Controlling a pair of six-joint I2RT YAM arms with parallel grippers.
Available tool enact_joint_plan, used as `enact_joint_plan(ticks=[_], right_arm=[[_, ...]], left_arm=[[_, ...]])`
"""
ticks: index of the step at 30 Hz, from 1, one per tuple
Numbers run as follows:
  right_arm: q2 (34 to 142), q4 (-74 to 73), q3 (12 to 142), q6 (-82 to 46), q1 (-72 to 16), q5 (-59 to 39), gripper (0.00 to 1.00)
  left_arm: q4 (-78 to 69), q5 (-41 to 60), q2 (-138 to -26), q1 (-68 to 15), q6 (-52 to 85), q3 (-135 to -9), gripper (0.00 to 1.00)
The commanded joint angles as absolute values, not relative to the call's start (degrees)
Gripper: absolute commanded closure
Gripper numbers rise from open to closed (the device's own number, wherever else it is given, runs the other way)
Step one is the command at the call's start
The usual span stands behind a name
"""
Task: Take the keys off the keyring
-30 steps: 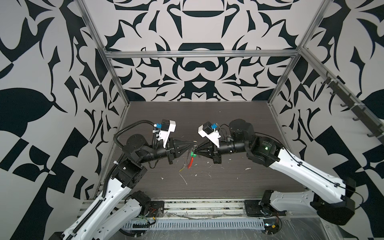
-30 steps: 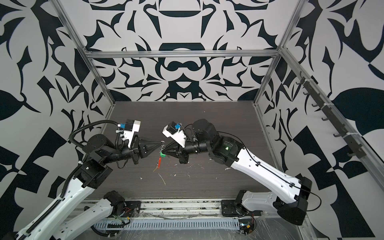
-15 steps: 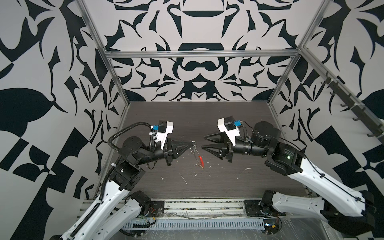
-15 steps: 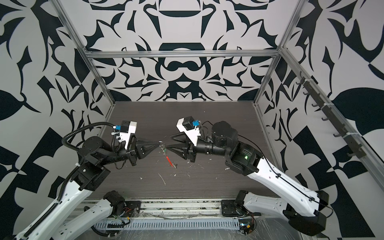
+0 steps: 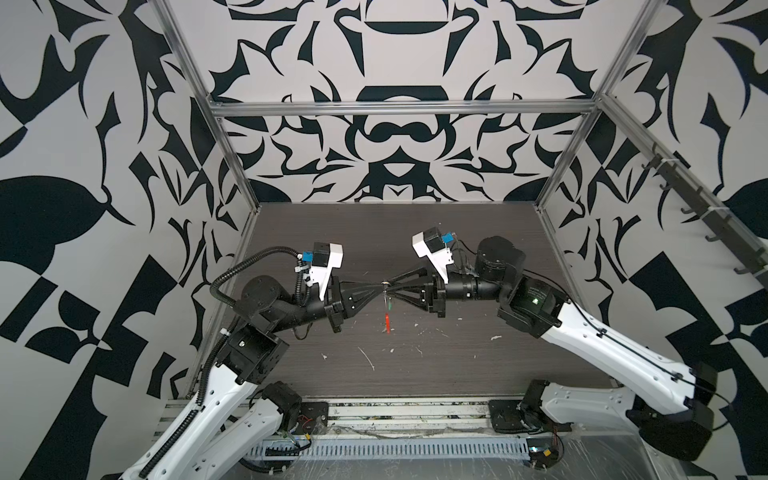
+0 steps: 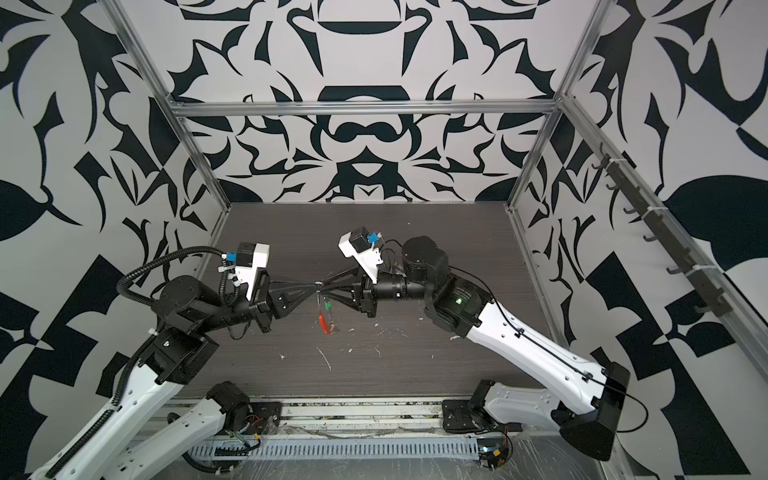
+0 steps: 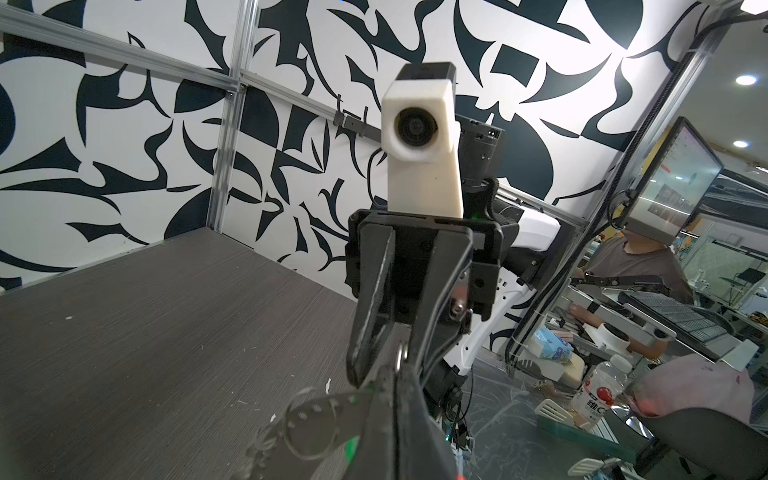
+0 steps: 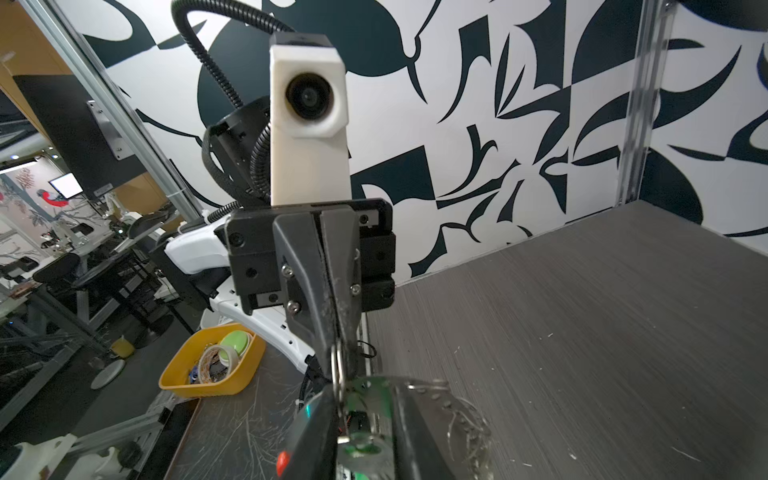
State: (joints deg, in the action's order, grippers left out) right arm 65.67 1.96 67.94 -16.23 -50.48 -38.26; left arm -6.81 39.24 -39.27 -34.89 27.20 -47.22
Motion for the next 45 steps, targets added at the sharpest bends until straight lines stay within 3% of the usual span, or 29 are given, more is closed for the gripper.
enact_joint_plan(ticks=[1, 7, 11, 12, 14, 15, 19, 23, 30, 35, 39, 45], right_arm=[[65.04, -1.91, 67.98, -17.15, -50.52, -40.03, 0.82], [65.13, -1.48, 68.01, -17.14, -50.51, -40.63, 1.00], [64.79, 1.52, 68.80, -16.33, -50.49, -39.97, 1.00], [64.58, 3.46, 69.45, -15.68, -50.50, -39.42, 1.00], [64.33, 7.30, 70.71, -14.77, -50.38, -38.56, 1.00], [64.15, 9.28, 71.23, -14.12, -50.31, -38.12, 1.00], [64.07, 15.71, 73.07, -12.00, -49.86, -37.62, 1.00], [65.07, 23.19, 75.97, -8.39, -49.58, -38.26, 1.00], [68.36, 34.43, 82.47, -3.80, -49.27, -38.92, 1.00], [70.02, 37.93, 85.50, -2.70, -49.26, -38.58, 1.00], [70.74, 39.07, 86.96, -2.42, -49.22, -38.32, 1.00], [71.45, 39.47, 88.06, -2.37, -49.25, -38.32, 1.00]], left_arm=[[-9.84, 39.18, -38.77, -35.07, 27.39, -46.52, 1.00], [-9.96, 39.11, -38.96, -35.07, 27.77, -46.58, 1.00], [-8.87, 39.19, -38.94, -35.07, 27.86, -47.02, 1.00], [-7.94, 38.99, -38.83, -35.07, 27.64, -47.33, 0.95], [-5.91, 38.66, -38.44, -35.07, 26.95, -47.80, 0.67], [-4.98, 38.38, -38.25, -35.07, 26.73, -47.93, 0.59], [-0.65, 38.11, -38.27, -35.07, 25.69, -49.22, 0.44], [5.83, 42.53, -41.50, -35.07, 23.89, -53.20, 0.44], [17.66, 47.65, -48.30, -35.07, 20.44, -60.41, 0.68], [20.79, 49.42, -50.81, -35.02, 19.66, -62.65, 0.70], [21.01, 50.78, -51.96, -35.07, 19.50, -63.02, 0.77], [21.80, 50.81, -52.73, -35.07, 19.16, -63.19, 0.73]])
